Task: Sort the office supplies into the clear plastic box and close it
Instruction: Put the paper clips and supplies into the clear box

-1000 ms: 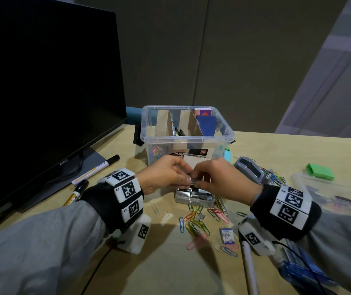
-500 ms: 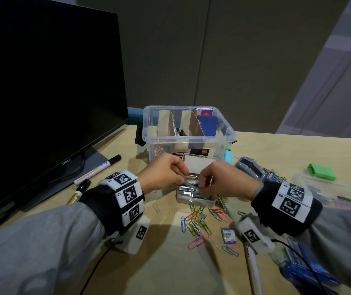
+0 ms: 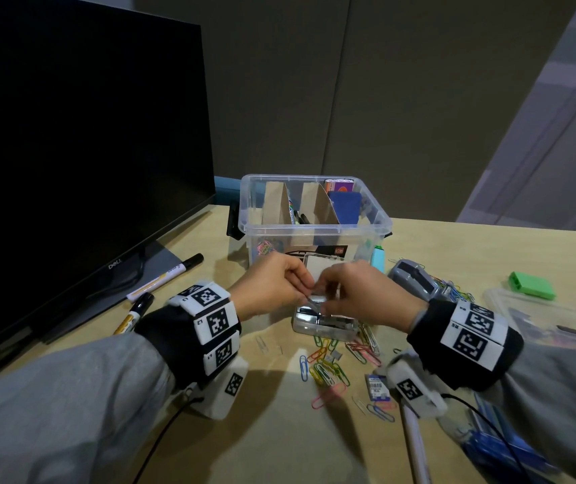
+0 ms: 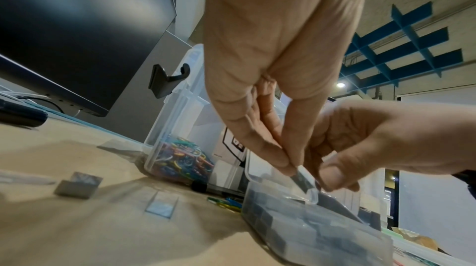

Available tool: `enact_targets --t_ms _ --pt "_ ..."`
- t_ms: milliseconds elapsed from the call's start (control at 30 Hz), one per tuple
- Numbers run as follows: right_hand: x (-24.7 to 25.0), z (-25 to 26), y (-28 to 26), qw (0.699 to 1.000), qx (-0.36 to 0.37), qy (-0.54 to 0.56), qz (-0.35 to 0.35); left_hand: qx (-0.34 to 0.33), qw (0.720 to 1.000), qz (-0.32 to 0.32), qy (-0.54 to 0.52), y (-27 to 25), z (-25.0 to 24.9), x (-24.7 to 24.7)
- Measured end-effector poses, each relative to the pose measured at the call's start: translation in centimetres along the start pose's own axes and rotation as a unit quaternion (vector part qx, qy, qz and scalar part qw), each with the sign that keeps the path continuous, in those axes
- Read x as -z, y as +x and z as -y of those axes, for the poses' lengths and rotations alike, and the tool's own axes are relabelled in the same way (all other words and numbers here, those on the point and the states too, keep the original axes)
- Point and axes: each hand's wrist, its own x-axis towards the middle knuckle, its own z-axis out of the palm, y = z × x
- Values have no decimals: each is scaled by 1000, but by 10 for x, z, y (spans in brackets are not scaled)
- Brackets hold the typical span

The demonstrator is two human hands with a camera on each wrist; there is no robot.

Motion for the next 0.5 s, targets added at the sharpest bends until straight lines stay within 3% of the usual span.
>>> enact_targets --t_ms 100,333,500 --pt "-1 4 2 999 27 -4 -17 5 999 -11 -30 -1 1 0" --pt "-2 12 6 999 17 42 -21 -3 998 -39 -51 -5 5 5" --pt "-2 16 13 1000 -6 14 -3 6 998 -53 22 -9 5 14"
